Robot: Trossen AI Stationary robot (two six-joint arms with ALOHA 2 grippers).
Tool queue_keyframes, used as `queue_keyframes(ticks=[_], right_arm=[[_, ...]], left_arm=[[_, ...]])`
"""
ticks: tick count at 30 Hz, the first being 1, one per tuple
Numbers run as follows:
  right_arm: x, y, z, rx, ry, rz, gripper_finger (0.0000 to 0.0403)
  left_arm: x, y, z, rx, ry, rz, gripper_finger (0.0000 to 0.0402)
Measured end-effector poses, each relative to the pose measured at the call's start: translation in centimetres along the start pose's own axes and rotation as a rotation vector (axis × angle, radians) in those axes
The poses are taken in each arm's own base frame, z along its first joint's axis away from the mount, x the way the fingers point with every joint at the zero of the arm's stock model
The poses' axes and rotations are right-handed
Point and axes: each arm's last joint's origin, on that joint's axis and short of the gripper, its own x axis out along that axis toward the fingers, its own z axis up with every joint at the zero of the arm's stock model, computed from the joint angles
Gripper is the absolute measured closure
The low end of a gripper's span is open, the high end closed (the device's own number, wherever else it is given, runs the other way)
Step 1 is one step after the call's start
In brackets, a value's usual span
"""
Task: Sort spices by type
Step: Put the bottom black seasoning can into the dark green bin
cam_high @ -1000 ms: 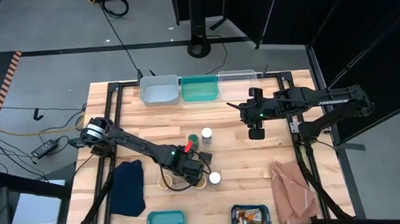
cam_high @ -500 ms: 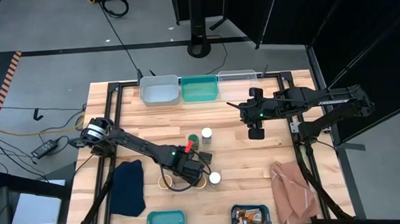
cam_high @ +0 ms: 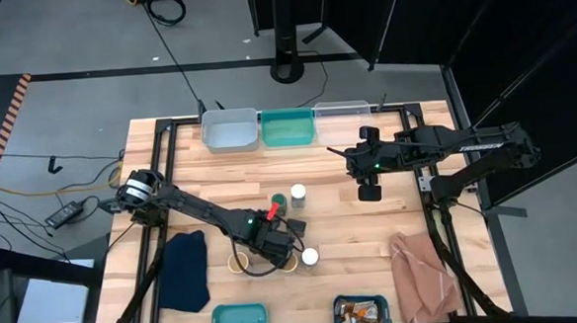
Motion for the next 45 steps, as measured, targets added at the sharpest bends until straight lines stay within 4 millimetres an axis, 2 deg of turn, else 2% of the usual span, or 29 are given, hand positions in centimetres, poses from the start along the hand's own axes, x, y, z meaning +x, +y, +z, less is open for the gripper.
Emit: queue_keyframes(ticks=[10,15,24,28,34,37,40,45], right_arm=[[0.0,0.0,0.0,-0.007,-0.001,0.000,0.0221],[0.0,0.0,0.0,-0.009,0.000,0.000,0.0221],[0.0,0.0,0.0,-0.010,-0.001,0.000,0.0221],[0.0,0.0,0.0,-0.010,-0.001,0.000,0.0221],[0.0,0.0,0.0,-0.010,-0.001,0.000,0.0221],[0.0,0.0,0.0,-0.010,-0.001,0.000,0.0221],[0.0,0.0,0.0,-0.009,-0.002,0.000,0.0221],[0.0,0.0,0.1,-0.006,-0.011,0.000,0.0221]], left_arm=[[-2.1,-0.8,0.7,0.020,-0.015,-0.025,0.0280],[-3.9,-0.8,1.2,0.048,-0.014,0.016,0.0279],[-8.7,-1.0,2.0,0.110,-0.039,0.051,0.0278],[-11.1,-1.3,1.5,0.151,-0.045,0.030,0.0277],[-14.7,-1.7,-0.4,0.210,-0.050,-0.012,0.0277],[-16.1,-1.9,-2.2,0.284,-0.046,-0.025,0.0277],[-16.8,-2.4,-4.5,0.401,-0.050,-0.068,0.0277],[-17.0,-2.7,-8.2,0.476,-0.033,-0.076,0.0277]])
